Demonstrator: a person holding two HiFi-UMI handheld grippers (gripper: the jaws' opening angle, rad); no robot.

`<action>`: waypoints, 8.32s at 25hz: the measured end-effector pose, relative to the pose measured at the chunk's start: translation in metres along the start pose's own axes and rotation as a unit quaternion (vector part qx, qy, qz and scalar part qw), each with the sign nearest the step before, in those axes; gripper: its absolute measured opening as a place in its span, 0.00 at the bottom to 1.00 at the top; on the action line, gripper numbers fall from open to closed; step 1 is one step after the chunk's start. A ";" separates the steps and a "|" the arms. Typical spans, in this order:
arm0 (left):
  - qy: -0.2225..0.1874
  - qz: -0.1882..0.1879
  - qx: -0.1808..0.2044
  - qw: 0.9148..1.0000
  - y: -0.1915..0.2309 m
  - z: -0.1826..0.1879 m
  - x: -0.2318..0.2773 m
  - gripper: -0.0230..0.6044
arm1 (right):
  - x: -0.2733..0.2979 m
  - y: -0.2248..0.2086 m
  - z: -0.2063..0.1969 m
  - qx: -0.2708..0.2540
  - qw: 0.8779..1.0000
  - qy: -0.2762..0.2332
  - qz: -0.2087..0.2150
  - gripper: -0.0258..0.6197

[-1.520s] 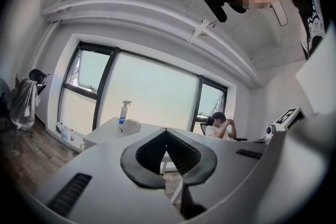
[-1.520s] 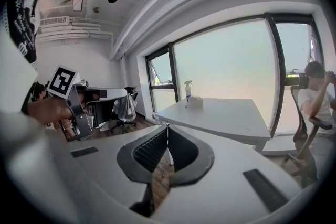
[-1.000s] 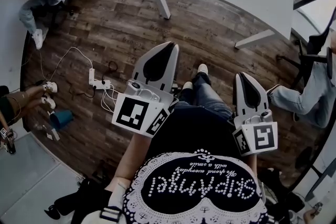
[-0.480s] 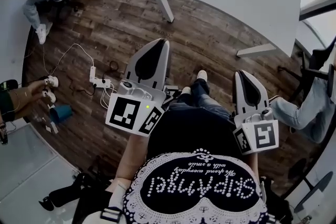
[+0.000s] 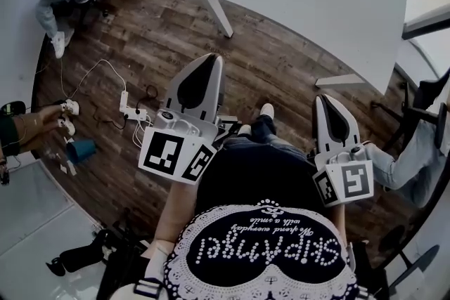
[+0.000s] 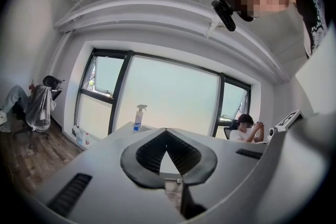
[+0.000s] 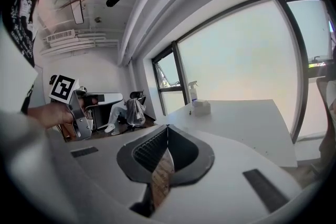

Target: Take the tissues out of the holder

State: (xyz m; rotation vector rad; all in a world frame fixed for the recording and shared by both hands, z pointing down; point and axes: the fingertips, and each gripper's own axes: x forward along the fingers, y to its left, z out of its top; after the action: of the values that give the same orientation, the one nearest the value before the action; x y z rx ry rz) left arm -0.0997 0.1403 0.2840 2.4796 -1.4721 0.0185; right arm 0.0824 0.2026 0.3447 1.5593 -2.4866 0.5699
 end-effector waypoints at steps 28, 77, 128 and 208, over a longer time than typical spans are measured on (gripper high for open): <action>-0.001 -0.003 0.016 1.000 -0.018 0.010 0.036 0.04 | 0.004 -0.046 0.013 0.007 1.000 -0.017 -0.010 0.06; 0.037 -0.124 -0.022 0.991 0.059 0.027 0.176 0.04 | 0.150 -0.070 0.076 0.014 0.996 -0.013 -0.087 0.06; 0.060 -0.053 0.021 0.997 0.047 0.021 0.291 0.04 | 0.204 -0.164 0.096 0.028 0.999 0.010 -0.027 0.06; 0.046 -0.053 -0.019 0.997 0.109 0.049 0.334 0.04 | 0.309 -0.200 0.173 -0.081 0.996 -0.031 -0.011 0.23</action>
State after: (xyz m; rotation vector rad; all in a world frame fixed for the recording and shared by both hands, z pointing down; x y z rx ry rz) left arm -0.0368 -0.2081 0.3073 2.4871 -1.2908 0.0816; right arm 0.1352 -0.2004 0.3333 1.5636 -2.4861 0.3133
